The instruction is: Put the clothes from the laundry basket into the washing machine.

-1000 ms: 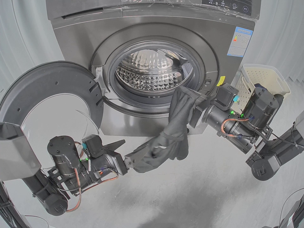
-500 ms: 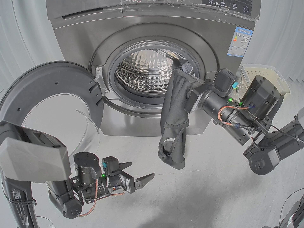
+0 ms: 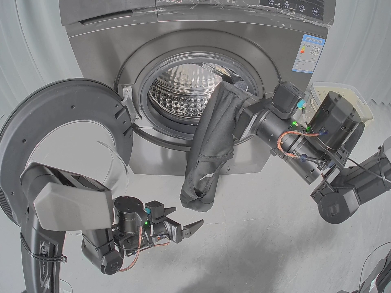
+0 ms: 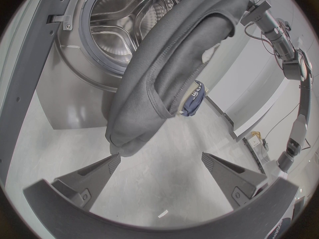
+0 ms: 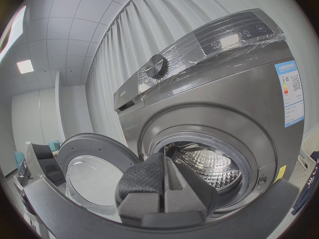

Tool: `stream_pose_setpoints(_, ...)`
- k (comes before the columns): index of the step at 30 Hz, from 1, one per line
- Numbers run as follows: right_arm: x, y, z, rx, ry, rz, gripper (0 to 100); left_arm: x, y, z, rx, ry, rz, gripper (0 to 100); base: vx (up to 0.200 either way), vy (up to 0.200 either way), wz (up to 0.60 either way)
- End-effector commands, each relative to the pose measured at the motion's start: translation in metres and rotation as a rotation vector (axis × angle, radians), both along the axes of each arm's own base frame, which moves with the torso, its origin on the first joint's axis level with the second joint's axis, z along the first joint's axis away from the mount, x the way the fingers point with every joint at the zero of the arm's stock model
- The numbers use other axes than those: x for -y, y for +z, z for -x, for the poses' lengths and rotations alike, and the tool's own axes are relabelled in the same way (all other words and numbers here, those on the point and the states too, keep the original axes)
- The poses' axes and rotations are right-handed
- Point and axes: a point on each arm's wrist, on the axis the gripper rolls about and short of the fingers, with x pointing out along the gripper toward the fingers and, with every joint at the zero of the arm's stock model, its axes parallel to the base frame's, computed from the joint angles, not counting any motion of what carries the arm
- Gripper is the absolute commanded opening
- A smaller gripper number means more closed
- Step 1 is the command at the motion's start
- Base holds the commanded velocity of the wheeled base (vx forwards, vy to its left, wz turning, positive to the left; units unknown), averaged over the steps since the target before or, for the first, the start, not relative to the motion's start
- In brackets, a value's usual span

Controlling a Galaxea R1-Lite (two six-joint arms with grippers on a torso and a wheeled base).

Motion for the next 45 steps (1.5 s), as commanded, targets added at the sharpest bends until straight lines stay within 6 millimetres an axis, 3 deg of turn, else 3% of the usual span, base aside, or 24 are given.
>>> stream_pose_setpoints(1, -0.006, -0.003, 0.005, -0.009, 0.022, 0.005, 0, 0.004, -0.013, -0.023, 0.025, 0.031, 0.011, 100, 0.000, 0.000, 0.00)
stream_pose_setpoints(13, -0.006, -0.003, 0.006, -0.013, 0.027, 0.003, 0, 0.018, -0.025, -0.050, 0.091, 0.042, 0.034, 100, 0.000, 0.000, 0.00)
stream_pose_setpoints(25, -0.006, -0.004, 0.006, -0.016, 0.027, 0.004, 0, 0.027, -0.028, -0.051, 0.100, 0.017, 0.042, 100, 0.000, 0.000, 0.00)
stream_pose_setpoints(32, -0.007, -0.006, 0.007, -0.028, 0.024, -0.003, 0, 0.036, -0.031, -0.070, 0.154, 0.030, 0.071, 100, 0.000, 0.000, 0.00)
stream_pose_setpoints(33, -0.007, -0.005, 0.007, -0.029, 0.024, -0.004, 0, 0.037, -0.032, -0.071, 0.158, 0.030, 0.073, 0, 0.000, 0.000, 0.00)
stream_pose_setpoints(40, -0.005, -0.008, 0.010, -0.038, 0.025, -0.002, 0, 0.041, -0.026, -0.085, 0.210, 0.084, 0.097, 0, 0.000, 0.000, 0.00)
stream_pose_setpoints(45, 0.002, -0.004, 0.011, -0.031, 0.012, -0.012, 0, 0.031, -0.004, -0.092, 0.260, 0.149, 0.121, 0, 0.000, 0.000, 0.00)
